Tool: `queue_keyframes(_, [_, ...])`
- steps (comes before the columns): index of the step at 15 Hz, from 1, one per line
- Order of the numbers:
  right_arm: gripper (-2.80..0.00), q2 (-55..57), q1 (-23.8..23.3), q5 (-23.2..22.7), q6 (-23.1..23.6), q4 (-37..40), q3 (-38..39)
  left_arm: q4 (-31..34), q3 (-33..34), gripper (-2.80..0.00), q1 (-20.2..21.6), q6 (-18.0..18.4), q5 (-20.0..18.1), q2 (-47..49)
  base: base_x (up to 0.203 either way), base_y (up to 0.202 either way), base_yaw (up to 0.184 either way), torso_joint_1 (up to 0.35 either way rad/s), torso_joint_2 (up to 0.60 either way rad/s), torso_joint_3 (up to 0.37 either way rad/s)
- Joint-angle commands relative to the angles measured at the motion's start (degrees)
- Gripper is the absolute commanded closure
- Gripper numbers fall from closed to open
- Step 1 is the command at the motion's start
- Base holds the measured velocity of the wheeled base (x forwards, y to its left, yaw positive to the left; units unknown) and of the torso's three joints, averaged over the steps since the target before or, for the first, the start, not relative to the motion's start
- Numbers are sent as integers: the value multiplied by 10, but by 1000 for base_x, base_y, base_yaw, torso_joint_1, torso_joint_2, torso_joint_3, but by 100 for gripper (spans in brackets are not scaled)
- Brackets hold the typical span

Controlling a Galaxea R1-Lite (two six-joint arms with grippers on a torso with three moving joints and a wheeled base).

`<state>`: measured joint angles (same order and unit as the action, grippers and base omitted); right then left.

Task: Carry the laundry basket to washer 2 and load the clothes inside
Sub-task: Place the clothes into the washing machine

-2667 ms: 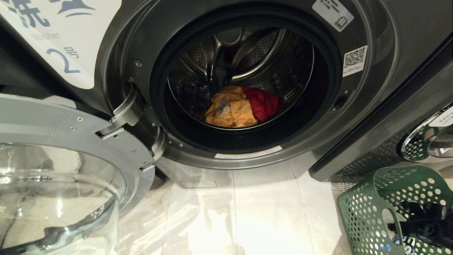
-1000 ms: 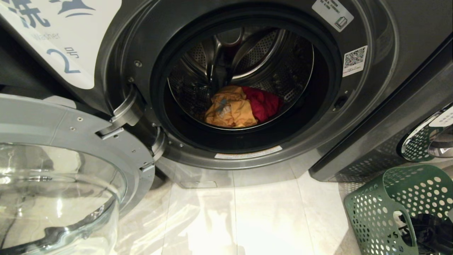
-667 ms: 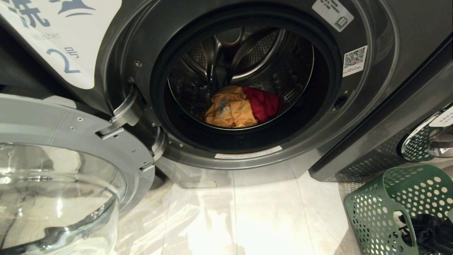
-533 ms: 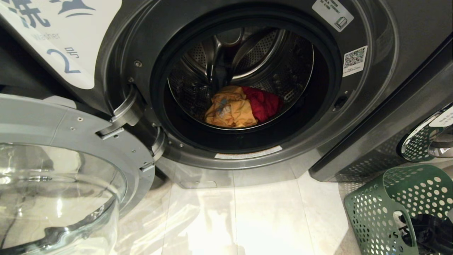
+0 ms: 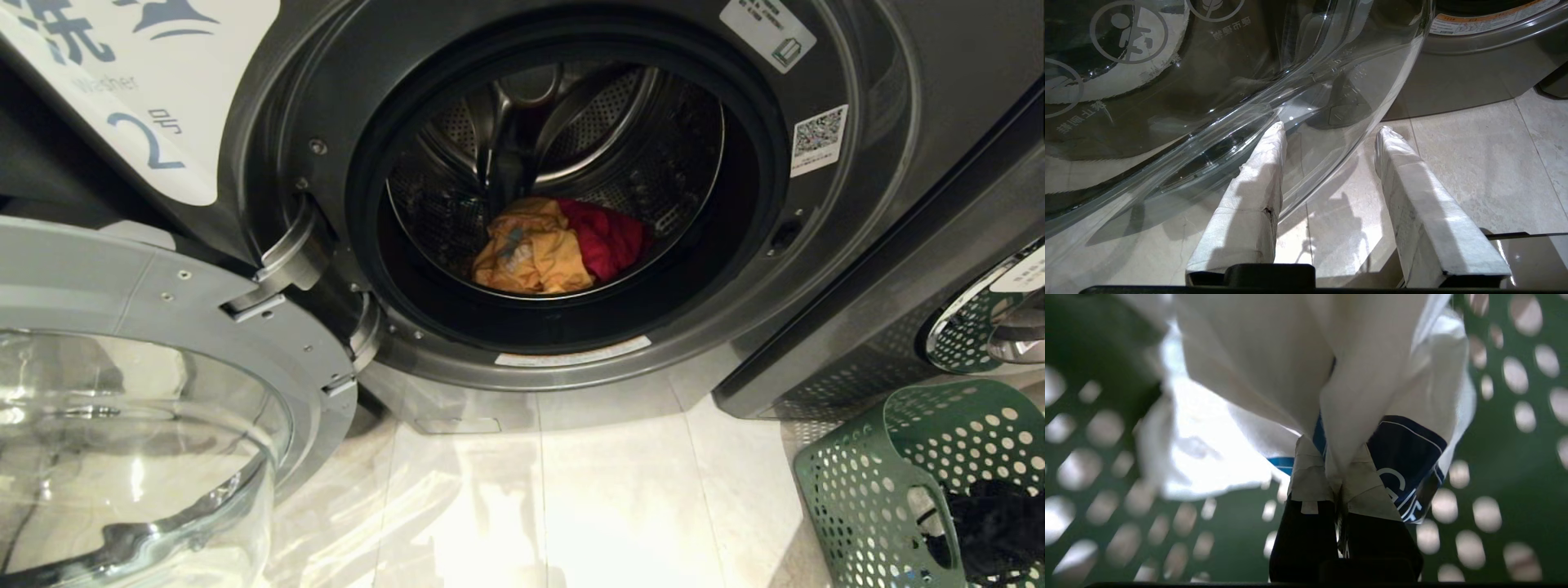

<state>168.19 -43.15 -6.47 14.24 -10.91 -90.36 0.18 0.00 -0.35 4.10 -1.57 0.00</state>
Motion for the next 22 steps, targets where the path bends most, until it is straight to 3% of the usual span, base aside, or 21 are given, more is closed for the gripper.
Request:
queue_keyframes(1, [0,-82,-2,-1,2,57,30,0,0,0,0,0,0,0,0,0,0,0,0,0])
queue_keyframes(7, [0,-394,-8,-1,0,246,142,0,0,0,0,0,0,0,0,0,0,0,0,0])
queue_keyframes(12, [0,-690,-32,0,6,344,208,-1,0,0,0,0,0,0,0,0,0,0,0,0])
queue_keyframes(15, [0,-863,-50,-6,45,411,224,0,0,0,0,0,0,0,0,0,0,0,0,0])
queue_keyframes(17, [0,-976,-49,-33,83,486,224,0,0,0,0,0,0,0,0,0,0,0,0,0])
queue_keyframes(19, [0,-1080,-8,-85,121,585,211,0,0,0,0,0,0,0,0,0,0,0,0,0])
queue_keyframes(20, [0,-1111,45,-107,131,617,202,-1,0,0,0,0,0,0,0,0,0,0,0,0])
queue_keyframes(22, [0,-1139,203,-136,145,657,178,0,0,0,0,0,0,0,0,0,0,0,0,0])
